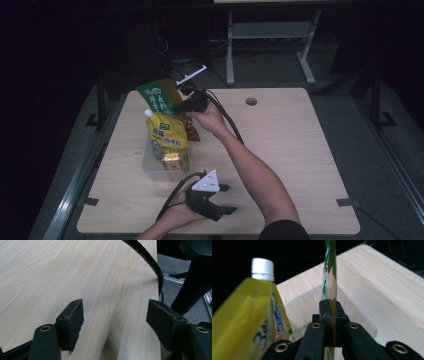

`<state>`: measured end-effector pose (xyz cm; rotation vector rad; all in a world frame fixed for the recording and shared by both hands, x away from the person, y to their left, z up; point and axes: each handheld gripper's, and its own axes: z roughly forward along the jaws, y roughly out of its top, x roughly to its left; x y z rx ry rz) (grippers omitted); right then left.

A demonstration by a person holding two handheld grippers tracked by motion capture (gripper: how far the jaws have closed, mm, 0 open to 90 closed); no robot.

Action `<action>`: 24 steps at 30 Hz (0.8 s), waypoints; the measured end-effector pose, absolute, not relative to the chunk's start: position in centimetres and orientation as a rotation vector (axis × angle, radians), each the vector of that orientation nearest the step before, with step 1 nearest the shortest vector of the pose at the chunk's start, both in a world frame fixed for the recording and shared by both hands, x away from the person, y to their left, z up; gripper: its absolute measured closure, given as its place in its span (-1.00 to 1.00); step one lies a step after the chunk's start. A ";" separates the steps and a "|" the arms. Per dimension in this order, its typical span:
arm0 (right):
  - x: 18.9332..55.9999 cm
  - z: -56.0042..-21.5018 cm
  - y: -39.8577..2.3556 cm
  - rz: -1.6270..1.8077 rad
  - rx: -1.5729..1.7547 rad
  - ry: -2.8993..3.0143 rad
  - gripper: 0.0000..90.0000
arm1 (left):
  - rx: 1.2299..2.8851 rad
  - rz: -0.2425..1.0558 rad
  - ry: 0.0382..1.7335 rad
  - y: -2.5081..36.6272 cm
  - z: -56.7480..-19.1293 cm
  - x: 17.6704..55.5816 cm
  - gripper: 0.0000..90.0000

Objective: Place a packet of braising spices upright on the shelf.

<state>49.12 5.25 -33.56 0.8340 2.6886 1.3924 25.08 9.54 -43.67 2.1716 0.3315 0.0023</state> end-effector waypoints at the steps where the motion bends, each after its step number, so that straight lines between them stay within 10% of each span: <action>1: 48.8 -33.4 5.2 1.422 0.831 2.663 0.99 | 2.172 0.002 0.331 9.5 -43.7 25.1 -0.35; 24: 47.6 -36.5 4.9 1.566 0.888 2.534 0.99 | 2.176 -0.005 0.318 9.4 -43.7 24.9 -0.35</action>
